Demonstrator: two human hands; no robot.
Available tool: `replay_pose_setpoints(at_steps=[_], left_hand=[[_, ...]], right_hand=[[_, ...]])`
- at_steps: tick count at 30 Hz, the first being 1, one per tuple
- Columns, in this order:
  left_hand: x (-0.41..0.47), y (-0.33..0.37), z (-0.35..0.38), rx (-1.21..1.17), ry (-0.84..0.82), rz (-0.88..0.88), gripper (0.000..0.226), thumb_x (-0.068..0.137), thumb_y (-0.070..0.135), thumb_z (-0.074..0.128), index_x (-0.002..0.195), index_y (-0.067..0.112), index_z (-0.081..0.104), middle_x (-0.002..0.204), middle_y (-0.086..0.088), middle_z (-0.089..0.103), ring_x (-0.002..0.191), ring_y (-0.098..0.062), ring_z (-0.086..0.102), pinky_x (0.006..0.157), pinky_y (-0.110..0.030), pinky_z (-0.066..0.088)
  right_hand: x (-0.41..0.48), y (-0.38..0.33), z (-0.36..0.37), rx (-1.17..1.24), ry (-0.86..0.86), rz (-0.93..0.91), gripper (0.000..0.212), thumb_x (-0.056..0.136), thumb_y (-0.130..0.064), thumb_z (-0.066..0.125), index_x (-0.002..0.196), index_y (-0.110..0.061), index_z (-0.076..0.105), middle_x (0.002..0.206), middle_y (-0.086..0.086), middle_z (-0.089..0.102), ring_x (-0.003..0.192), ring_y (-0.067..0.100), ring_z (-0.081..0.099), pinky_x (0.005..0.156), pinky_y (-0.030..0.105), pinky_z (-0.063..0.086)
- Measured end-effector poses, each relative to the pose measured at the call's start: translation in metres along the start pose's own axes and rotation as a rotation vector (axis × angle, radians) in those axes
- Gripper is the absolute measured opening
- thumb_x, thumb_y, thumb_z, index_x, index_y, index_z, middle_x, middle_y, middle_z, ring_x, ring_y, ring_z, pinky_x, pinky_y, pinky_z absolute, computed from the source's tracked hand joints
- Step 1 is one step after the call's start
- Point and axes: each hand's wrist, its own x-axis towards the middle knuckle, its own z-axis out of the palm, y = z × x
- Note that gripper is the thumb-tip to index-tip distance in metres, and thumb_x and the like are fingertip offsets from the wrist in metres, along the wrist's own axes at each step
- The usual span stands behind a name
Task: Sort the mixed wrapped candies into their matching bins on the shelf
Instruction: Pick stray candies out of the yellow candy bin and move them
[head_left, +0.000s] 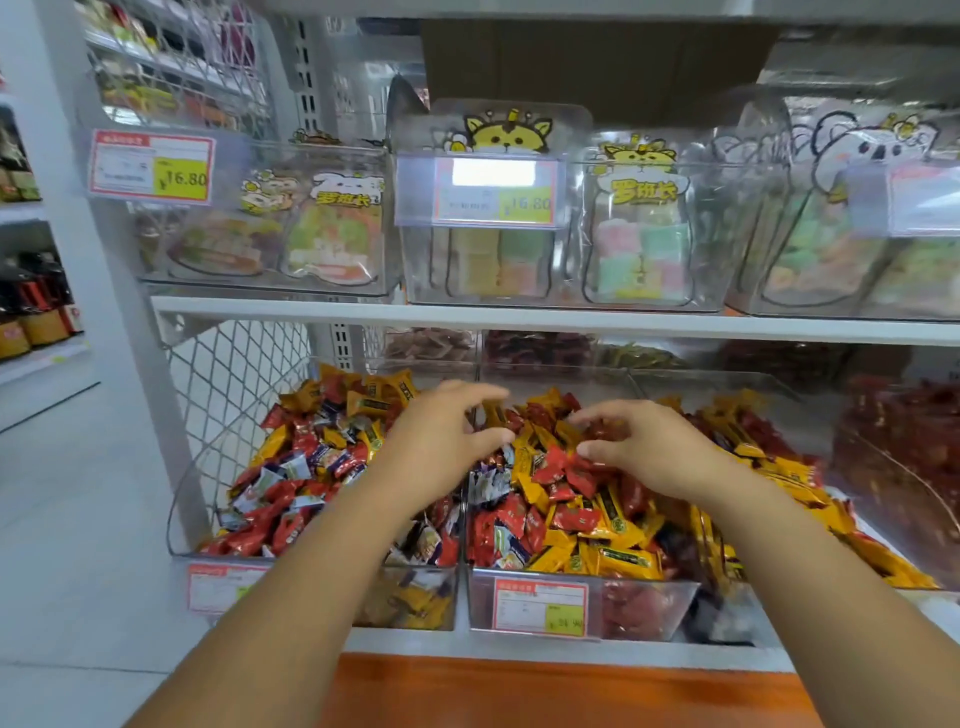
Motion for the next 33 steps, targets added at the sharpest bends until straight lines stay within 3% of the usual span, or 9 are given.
replay_pose_setpoints(at_steps=[5,10,14,19,22,24,27,30,33], left_hand=[[-0.018,-0.041,-0.042,0.063,-0.066,-0.116,0.035,0.087,0.037,0.067,0.122,0.039,0.061,0.102,0.014,0.06,0.087,0.001,0.055,0.072,-0.019,0.041],[-0.041,-0.083,-0.073,0.099,-0.166,-0.201,0.037,0.084,0.029,0.073,0.121,0.03,0.065,0.123,0.013,0.063,0.103,-0.001,0.057,0.084,-0.016,0.041],[-0.054,-0.108,-0.084,0.13,-0.209,-0.242,0.042,0.083,0.025,0.074,0.123,0.027,0.064,0.124,0.01,0.064,0.105,-0.002,0.057,0.089,-0.017,0.041],[-0.061,-0.125,-0.092,0.179,-0.21,-0.249,0.037,0.085,0.027,0.072,0.121,0.028,0.064,0.112,0.01,0.061,0.105,-0.007,0.058,0.096,-0.027,0.046],[-0.061,-0.127,-0.093,0.29,-0.226,-0.196,0.028,0.087,0.027,0.069,0.113,0.017,0.068,0.111,-0.002,0.063,0.102,-0.018,0.058,0.093,-0.036,0.046],[-0.061,-0.128,-0.093,0.323,-0.249,-0.19,0.029,0.089,0.031,0.067,0.114,0.017,0.067,0.114,-0.003,0.061,0.104,-0.019,0.056,0.093,-0.036,0.045],[-0.061,-0.129,-0.1,0.293,-0.243,-0.195,0.031,0.086,0.042,0.066,0.107,0.02,0.07,0.11,-0.001,0.06,0.098,-0.016,0.057,0.088,-0.033,0.047],[-0.063,-0.128,-0.103,0.223,-0.307,-0.25,0.036,0.076,0.054,0.071,0.096,0.025,0.071,0.095,0.008,0.062,0.084,-0.006,0.058,0.073,-0.022,0.048],[-0.064,-0.127,-0.096,0.267,-0.416,-0.263,0.029,0.075,0.052,0.074,0.089,0.027,0.069,0.082,0.013,0.063,0.074,-0.003,0.057,0.063,-0.019,0.043]], right_hand=[[0.003,-0.033,0.0,0.037,0.014,-0.136,0.023,0.09,-0.027,0.065,0.112,-0.034,0.067,0.119,-0.014,0.063,0.103,-0.001,0.052,0.087,0.017,0.035],[0.013,-0.092,0.032,0.009,-0.093,-0.322,0.017,0.091,-0.026,0.064,0.102,-0.038,0.069,0.111,-0.017,0.065,0.107,0.003,0.057,0.087,0.021,0.043],[0.036,-0.119,0.072,-0.164,-0.23,-0.37,0.027,0.095,-0.018,0.059,0.119,-0.027,0.066,0.128,-0.009,0.061,0.118,0.009,0.054,0.09,0.019,0.04],[0.069,-0.125,0.101,-0.332,-0.271,-0.304,0.045,0.094,-0.006,0.054,0.132,-0.031,0.055,0.143,-0.002,0.047,0.129,0.02,0.044,0.1,0.032,0.04],[0.081,-0.128,0.101,-0.409,-0.308,-0.247,0.065,0.091,0.002,0.051,0.142,-0.036,0.039,0.15,0.0,0.038,0.127,0.023,0.046,0.097,0.034,0.046],[0.083,-0.129,0.101,-0.418,-0.31,-0.209,0.072,0.089,0.004,0.047,0.146,-0.037,0.03,0.152,0.0,0.037,0.121,0.023,0.05,0.079,0.028,0.05],[0.086,-0.126,0.106,-0.445,-0.249,-0.216,0.079,0.085,0.007,0.046,0.149,-0.035,0.024,0.149,0.002,0.04,0.119,0.025,0.051,0.069,0.024,0.038],[0.084,-0.124,0.108,-0.404,-0.153,-0.239,0.08,0.083,0.01,0.048,0.149,-0.031,0.028,0.146,0.005,0.043,0.124,0.025,0.049,0.075,0.023,0.037],[0.078,-0.121,0.105,-0.202,-0.087,-0.278,0.058,0.088,0.001,0.056,0.135,-0.031,0.045,0.118,0.001,0.059,0.099,0.019,0.059,0.067,0.025,0.047]])
